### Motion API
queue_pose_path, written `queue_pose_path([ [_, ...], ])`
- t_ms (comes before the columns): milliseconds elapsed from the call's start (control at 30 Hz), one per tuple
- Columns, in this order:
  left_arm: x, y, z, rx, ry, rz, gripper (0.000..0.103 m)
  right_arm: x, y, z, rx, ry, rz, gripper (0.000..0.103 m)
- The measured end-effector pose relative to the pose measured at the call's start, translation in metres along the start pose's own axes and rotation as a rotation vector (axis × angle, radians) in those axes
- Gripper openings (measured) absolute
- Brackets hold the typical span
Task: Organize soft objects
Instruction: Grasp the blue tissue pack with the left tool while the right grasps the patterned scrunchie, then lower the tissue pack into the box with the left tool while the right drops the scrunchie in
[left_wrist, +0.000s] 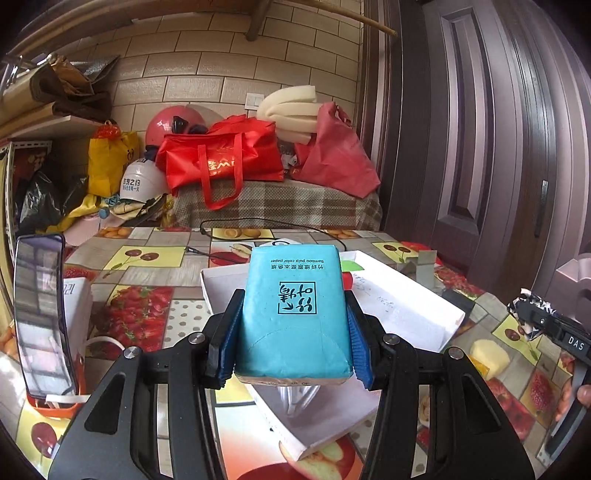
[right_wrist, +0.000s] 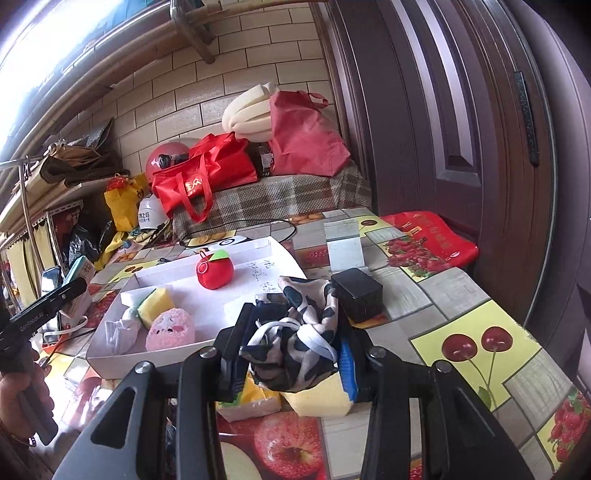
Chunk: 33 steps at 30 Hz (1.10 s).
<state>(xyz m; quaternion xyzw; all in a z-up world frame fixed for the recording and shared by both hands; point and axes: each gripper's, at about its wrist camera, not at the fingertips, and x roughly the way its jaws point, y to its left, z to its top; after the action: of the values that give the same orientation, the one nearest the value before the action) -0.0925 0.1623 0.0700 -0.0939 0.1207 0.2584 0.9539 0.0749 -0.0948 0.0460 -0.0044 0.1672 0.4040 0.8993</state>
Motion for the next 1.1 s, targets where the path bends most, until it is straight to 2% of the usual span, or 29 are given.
queue_pose_path([
  [200, 0.033, -0.018, 0.033, -0.01, 0.011, 0.026, 0.05, 0.008, 0.013, 0.021, 0.006, -0.044, 0.032, 0.04],
  [333, 0.056, -0.036, 0.043, 0.062, 0.036, 0.032, 0.05, 0.028, 0.023, 0.036, 0.004, -0.03, 0.043, 0.04],
  [400, 0.068, -0.034, 0.042, 0.081, 0.074, 0.035, 0.05, 0.042, 0.028, 0.043, 0.0, 0.004, 0.055, 0.04],
  [500, 0.086, -0.02, 0.041, 0.035, 0.14, 0.021, 0.05, 0.071, 0.034, 0.051, 0.014, 0.097, 0.099, 0.04],
  [633, 0.094, -0.011, 0.037, 0.051, 0.163, 0.033, 0.05, 0.108, 0.044, 0.051, 0.013, 0.204, 0.117, 0.04],
  [767, 0.1, -0.001, 0.036, 0.02, 0.186, 0.036, 0.05, 0.139, 0.056, 0.045, 0.038, 0.295, 0.13, 0.04],
  [967, 0.104, 0.005, 0.036, 0.009, 0.189, 0.044, 0.05, 0.163, 0.074, 0.04, 0.016, 0.336, 0.115, 0.04],
  [1100, 0.111, 0.009, 0.037, 0.002, 0.206, 0.024, 0.05, 0.169, 0.078, 0.041, 0.003, 0.336, 0.095, 0.043],
])
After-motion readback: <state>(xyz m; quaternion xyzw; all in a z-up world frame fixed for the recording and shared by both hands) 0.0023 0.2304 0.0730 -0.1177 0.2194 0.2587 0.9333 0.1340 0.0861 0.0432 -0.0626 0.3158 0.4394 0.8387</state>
